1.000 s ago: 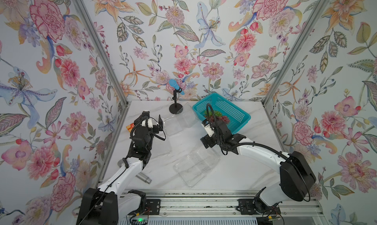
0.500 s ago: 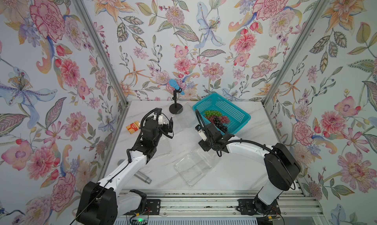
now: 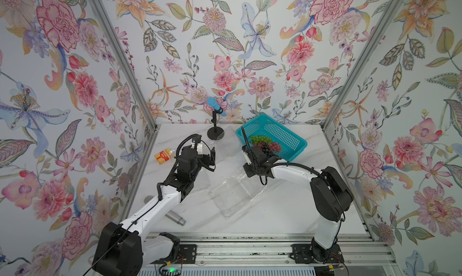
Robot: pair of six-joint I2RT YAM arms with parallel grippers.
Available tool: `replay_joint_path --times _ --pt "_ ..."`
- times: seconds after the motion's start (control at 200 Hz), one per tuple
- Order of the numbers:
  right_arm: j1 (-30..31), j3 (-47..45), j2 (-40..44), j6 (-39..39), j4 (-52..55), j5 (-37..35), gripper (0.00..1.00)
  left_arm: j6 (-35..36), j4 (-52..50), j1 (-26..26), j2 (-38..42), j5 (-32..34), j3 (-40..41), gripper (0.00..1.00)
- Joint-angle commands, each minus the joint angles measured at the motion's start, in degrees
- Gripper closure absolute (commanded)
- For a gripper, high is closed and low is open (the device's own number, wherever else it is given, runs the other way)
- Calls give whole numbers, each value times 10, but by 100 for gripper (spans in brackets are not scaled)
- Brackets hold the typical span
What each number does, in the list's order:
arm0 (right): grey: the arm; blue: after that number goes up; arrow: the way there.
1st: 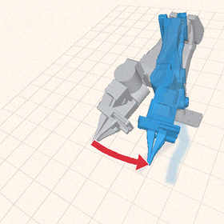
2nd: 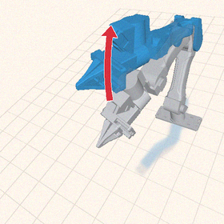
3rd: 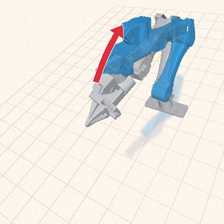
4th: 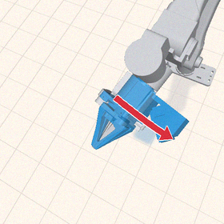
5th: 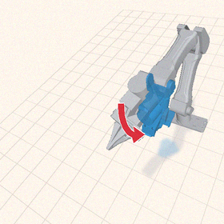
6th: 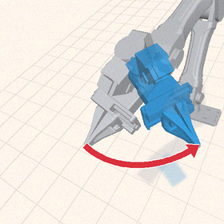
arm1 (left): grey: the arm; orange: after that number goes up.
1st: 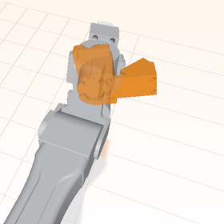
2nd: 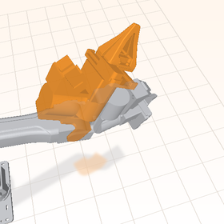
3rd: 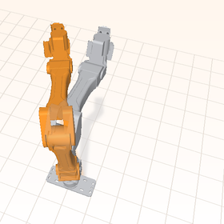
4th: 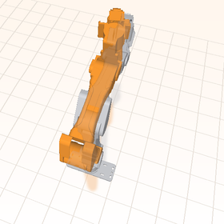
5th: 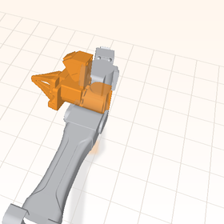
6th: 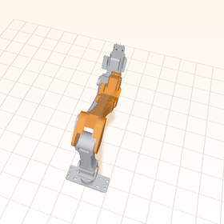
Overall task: Pack grapes into containers
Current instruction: Move the packing box to the center of the board, then adjust the basket at the center of the board.
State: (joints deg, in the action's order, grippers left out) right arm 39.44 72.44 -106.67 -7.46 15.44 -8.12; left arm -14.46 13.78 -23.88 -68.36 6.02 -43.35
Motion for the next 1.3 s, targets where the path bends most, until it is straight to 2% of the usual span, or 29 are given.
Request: replay_joint_path --times 0.0,0.195,0.35,0.51,0.66,0.761,0.966,1.141,1.296 --pt "-19 10 -1 -68 11 47 76 -10 -14 -10 16 3 0 0" --pt "-69 -20 29 -186 -22 131 76 -14 -29 -13 19 27 -15 0" --pt "-89 -35 39 -252 -44 145 83 -10 -33 -19 15 25 -26 0" --pt "-111 -79 58 -364 -141 206 81 -8 -47 -23 19 24 -35 0" --pt "-98 -44 39 -371 -98 172 82 -1 -52 -24 24 26 -41 0" --pt "-95 -36 45 -350 -71 158 65 5 -71 -26 19 26 -53 0" --pt "-108 -15 132 -271 -1 126 32 16 -69 -30 9 26 -55 0" --pt "-194 -15 198 -236 65 80 0 11 -78 -41 -14 20 -79 0" --pt "-294 -25 192 -226 108 63 0 3 -83 -53 -30 10 -93 0"
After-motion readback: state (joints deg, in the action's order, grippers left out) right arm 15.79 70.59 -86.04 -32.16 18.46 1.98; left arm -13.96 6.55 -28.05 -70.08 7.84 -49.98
